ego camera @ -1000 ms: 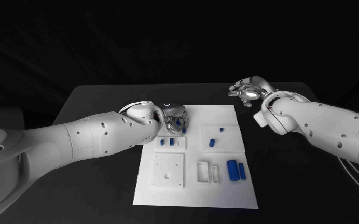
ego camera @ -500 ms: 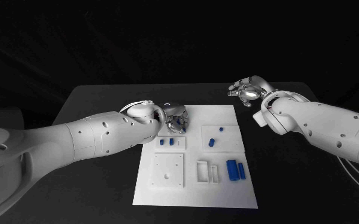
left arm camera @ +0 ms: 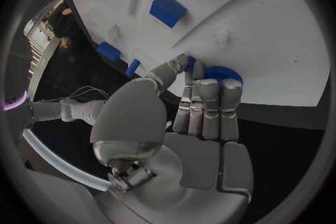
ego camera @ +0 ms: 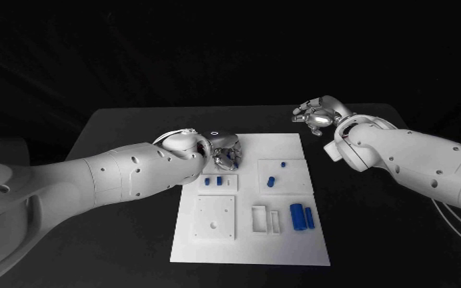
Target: Assemble the parts on the task board
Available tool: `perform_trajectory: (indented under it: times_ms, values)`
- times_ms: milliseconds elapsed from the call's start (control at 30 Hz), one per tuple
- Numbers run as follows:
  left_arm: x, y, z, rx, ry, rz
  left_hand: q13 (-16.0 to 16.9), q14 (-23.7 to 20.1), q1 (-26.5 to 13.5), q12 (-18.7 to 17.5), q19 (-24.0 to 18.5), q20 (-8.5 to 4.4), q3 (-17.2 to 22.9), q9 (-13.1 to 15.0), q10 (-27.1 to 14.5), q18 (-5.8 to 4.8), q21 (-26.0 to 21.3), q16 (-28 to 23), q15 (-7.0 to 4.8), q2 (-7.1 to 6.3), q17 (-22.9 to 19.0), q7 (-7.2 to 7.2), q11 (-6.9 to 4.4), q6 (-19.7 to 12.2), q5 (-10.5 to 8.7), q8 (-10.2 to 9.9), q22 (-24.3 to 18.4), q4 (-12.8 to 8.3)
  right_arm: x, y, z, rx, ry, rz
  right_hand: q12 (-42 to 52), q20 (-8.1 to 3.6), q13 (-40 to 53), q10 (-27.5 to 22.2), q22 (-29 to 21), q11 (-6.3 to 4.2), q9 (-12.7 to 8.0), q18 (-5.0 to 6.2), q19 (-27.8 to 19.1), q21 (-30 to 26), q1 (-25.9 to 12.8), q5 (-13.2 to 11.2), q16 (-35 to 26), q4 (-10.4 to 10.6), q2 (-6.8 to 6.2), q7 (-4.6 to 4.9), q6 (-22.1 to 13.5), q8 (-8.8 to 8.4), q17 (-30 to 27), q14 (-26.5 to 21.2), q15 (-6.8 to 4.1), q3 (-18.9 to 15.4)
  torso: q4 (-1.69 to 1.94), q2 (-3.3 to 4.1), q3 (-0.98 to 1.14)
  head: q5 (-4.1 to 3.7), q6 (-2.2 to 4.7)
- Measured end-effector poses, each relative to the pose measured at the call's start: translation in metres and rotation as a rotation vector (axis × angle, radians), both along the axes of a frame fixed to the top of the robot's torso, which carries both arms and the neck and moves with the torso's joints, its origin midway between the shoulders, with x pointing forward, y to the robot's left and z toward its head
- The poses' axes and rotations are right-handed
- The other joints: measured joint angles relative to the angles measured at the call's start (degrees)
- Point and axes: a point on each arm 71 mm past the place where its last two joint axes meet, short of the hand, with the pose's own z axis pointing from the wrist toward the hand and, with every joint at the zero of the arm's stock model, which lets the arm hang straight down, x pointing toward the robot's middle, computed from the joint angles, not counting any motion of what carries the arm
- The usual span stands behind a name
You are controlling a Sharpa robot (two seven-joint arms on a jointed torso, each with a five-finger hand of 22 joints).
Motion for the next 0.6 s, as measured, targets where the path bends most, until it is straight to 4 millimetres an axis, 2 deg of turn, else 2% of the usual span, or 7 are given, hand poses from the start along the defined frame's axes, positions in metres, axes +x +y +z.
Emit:
perform_trajectory:
  times_ms: [167, 600]
  values:
    - [-0.0019, -0.0002, -0.0013, -0.007, -0.003, -0.009, 0.25, 0.84, -0.37, -0.06, 0.46, -0.44, -0.11, -0.42, 1.75, -0.03, 0.2, 0.39, -0.82, 0.68, -0.35, -0.44, -0.61, 1.29, 1.05, 0.77, 0.0, -0.22, 0.0, 0.0003, 0.0, 0.0, 0.0, 0.0, 0.0, 0.0, 0.0, 0.0, 0.0, 0.0, 0.0, 0.0, 0.0, 0.0, 0.0, 0.0, 0.0, 0.0, 0.0, -0.01, 0.01, 0.0, 0.0, 0.0, 0.0, 0.0, 0.01, -0.03, -0.01, 0.0, -0.01]
    - [-0.0092, 0.0081, -0.0071, -0.064, 0.003, -0.002, 0.35, 1.97, -0.95, -0.17, 1.1, -0.62, -0.5, -0.53, 3.32, -0.05, 0.64, 0.87, -1.34, 1.57, -0.7, -0.99, -1.37, 2.22, 1.34, 1.6, 0.0, -0.6, -0.0004, -0.0022, 0.0001, -0.001, -0.001, -0.003, 0.01, -0.08, 0.01, 0.0, -0.01, 0.0, 0.0, 0.0, 0.15, 0.0, 0.0, 0.0, 0.0, 0.0, 0.0, -0.1, 0.09, 0.0, 0.0, 0.0, 0.0, 0.0, 0.02, -0.07, -0.05, 0.01, 0.36]
